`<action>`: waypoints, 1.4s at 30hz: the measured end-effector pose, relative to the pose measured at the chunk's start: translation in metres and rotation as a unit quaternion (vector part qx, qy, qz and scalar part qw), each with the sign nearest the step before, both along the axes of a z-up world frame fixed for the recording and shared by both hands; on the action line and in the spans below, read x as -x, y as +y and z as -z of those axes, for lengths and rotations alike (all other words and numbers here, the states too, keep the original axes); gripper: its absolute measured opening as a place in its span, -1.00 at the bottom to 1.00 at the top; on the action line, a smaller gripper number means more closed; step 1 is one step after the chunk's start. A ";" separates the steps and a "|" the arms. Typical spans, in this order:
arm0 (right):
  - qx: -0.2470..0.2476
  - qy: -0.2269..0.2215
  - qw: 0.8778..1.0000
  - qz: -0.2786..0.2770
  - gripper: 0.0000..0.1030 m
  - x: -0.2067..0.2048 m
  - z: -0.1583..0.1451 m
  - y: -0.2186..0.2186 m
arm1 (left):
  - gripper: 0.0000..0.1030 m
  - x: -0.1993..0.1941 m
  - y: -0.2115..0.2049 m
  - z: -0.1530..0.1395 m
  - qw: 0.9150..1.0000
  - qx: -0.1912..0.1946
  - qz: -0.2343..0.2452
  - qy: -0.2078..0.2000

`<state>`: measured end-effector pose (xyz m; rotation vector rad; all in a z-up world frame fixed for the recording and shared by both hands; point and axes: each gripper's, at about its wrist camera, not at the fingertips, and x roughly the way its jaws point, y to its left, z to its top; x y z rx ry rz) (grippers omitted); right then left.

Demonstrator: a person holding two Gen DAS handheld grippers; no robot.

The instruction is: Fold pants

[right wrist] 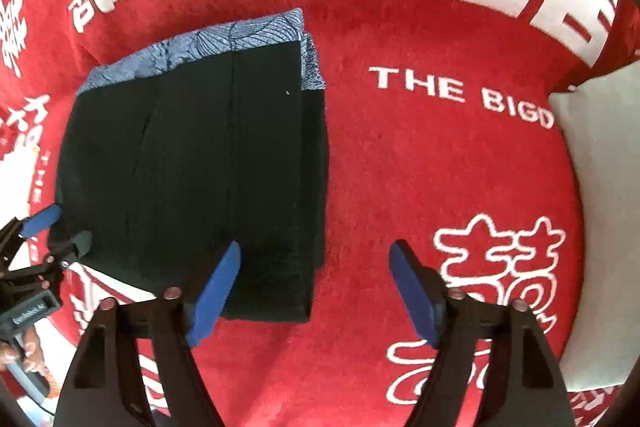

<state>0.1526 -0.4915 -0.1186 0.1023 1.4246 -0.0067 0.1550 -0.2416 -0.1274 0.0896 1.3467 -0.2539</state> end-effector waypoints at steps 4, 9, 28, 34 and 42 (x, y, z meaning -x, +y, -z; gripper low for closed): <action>0.025 -0.003 1.000 -0.008 0.59 0.000 -0.001 0.008 | 0.57 0.000 0.004 0.000 1.000 0.011 -0.007 0.005; 0.050 -0.001 0.999 -0.010 0.59 0.006 -0.006 0.017 | 0.57 -0.002 0.010 -0.003 1.000 0.021 -0.005 0.011; 0.030 0.016 0.999 0.033 0.59 0.028 -0.025 0.010 | 0.81 -0.012 0.007 -0.001 0.999 0.022 -0.002 0.031; 0.015 0.016 0.999 0.044 0.59 0.031 -0.025 0.003 | 0.81 -0.015 0.002 0.002 0.999 0.014 -0.003 0.036; -0.016 0.019 0.997 0.069 0.59 0.032 -0.019 -0.013 | 0.85 -0.022 -0.003 0.004 0.999 0.004 -0.005 0.044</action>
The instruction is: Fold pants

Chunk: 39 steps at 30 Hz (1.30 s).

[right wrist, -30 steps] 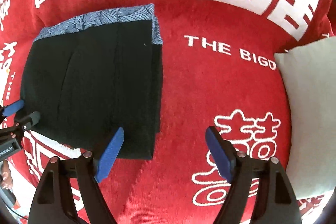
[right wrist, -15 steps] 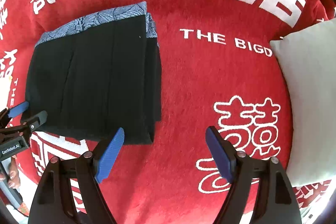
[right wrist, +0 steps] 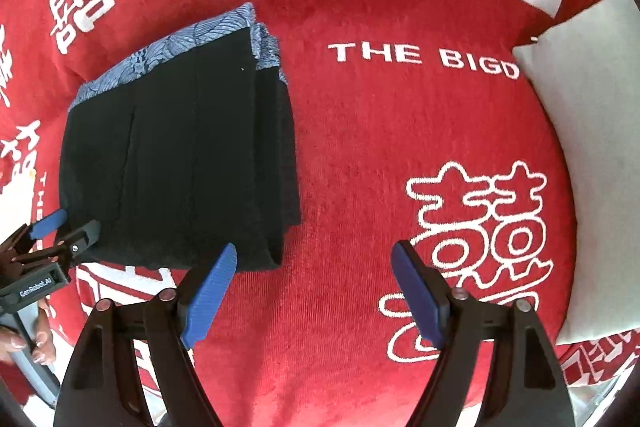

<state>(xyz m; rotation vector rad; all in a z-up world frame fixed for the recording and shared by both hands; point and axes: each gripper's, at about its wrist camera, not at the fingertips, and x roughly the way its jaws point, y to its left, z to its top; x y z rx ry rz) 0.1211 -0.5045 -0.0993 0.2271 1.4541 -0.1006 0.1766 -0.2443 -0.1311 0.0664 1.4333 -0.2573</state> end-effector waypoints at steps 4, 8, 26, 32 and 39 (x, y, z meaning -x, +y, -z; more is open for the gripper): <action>-0.021 -0.002 1.000 0.004 0.59 0.002 0.002 -0.005 | 0.85 -0.004 0.000 -0.006 1.000 0.001 -0.003 -0.001; -0.070 -0.017 0.997 0.012 0.59 -0.003 0.002 -0.014 | 0.85 -0.017 0.011 -0.025 1.000 0.017 -0.006 -0.018; -0.329 -0.017 0.943 -0.050 0.60 -0.083 0.079 -0.036 | 0.85 -0.098 0.069 0.052 0.973 0.202 0.001 0.111; -0.382 -0.018 0.922 -0.063 0.58 -0.094 0.096 -0.029 | 0.85 -0.101 0.054 0.060 0.967 0.228 0.006 0.115; -0.399 -0.009 0.917 -0.021 -0.14 -0.092 0.090 -0.031 | 0.18 -0.091 0.048 0.040 0.970 0.230 0.007 0.079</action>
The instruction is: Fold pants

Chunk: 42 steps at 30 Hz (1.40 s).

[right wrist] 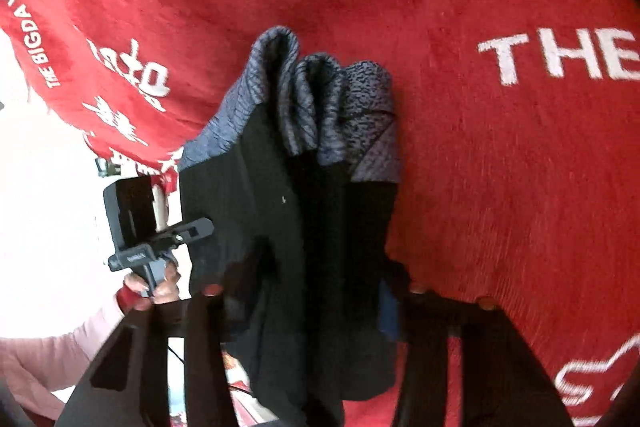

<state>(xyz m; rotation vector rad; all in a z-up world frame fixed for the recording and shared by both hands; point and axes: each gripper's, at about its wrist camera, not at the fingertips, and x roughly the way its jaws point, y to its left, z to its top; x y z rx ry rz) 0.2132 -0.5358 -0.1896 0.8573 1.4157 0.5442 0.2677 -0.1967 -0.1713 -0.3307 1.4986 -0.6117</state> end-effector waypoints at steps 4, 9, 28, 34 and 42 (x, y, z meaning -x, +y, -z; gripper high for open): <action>-0.009 -0.005 1.000 0.015 -0.22 0.006 -0.016 0.004 | 0.04 0.006 0.006 -0.018 1.000 0.005 -0.005 -0.009; -0.025 -0.001 1.000 0.016 -0.23 0.019 -0.031 0.007 | 0.04 0.022 0.009 -0.038 1.000 0.014 -0.004 -0.005; 0.091 -0.009 0.995 0.028 0.05 0.127 -0.035 0.041 | 0.85 0.125 0.030 -0.022 0.996 -0.085 -0.024 -0.011; 0.141 -0.003 0.990 0.026 0.23 0.131 -0.038 0.042 | 0.96 0.128 0.020 -0.032 0.988 -0.151 -0.014 -0.031; 0.251 0.043 0.966 0.045 0.43 0.147 -0.089 0.050 | 0.98 0.147 0.010 -0.077 0.959 -0.275 -0.003 -0.064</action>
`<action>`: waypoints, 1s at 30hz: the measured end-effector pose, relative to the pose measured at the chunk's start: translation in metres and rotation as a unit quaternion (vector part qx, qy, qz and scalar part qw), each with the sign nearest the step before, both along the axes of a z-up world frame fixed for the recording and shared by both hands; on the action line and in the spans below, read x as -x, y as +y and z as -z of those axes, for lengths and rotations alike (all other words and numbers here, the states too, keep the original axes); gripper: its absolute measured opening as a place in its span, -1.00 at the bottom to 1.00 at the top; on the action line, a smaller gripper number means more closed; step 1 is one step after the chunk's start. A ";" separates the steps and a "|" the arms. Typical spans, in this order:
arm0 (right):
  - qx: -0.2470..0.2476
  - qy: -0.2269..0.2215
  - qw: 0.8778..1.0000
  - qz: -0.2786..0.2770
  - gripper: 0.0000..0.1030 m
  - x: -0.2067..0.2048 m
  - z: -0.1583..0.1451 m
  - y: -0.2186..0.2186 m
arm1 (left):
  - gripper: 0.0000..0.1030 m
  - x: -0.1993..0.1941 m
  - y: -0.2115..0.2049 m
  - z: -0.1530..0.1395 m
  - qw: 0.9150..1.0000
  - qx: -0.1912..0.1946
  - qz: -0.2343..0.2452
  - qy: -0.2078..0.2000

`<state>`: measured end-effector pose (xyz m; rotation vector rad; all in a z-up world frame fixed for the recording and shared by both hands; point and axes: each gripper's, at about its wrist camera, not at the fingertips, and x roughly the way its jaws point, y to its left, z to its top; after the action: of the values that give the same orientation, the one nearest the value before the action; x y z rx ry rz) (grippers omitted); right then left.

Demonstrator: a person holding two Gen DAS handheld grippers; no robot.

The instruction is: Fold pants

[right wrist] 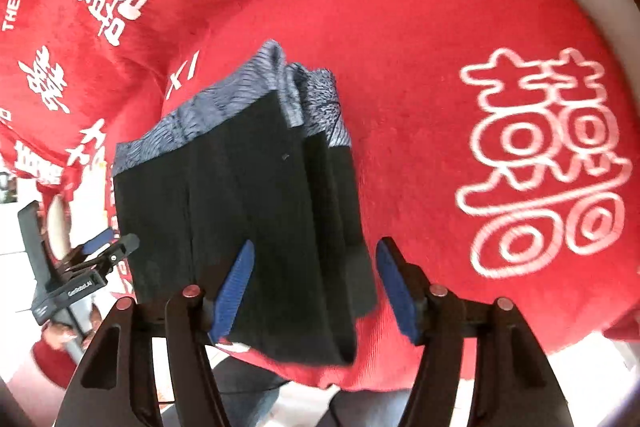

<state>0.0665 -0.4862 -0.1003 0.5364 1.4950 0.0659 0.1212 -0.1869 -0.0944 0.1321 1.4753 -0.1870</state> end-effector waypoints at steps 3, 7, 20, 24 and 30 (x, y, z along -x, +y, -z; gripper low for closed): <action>0.046 -0.012 0.999 -0.006 0.60 0.006 -0.030 0.015 | 0.98 0.014 -0.002 -0.022 1.000 -0.010 0.006 -0.008; 0.101 -0.031 0.994 -0.022 0.72 0.012 -0.063 0.044 | 0.98 0.030 -0.010 -0.042 0.999 -0.024 0.016 -0.017; 0.150 -0.005 0.987 -0.055 0.99 0.033 -0.090 0.079 | 0.98 0.052 -0.024 -0.070 0.998 -0.056 0.026 0.003; 0.152 0.004 0.986 -0.060 0.99 0.039 -0.094 0.082 | 0.98 0.057 -0.028 -0.074 0.998 -0.056 0.031 0.009; 0.147 0.019 0.988 -0.048 0.99 0.039 -0.092 0.078 | 0.98 0.061 -0.032 -0.079 0.998 -0.058 0.037 0.014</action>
<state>0.0271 -0.4083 -0.0080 0.2293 1.5338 -0.0885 0.0603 -0.2191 -0.0156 0.2782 1.5108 -0.1638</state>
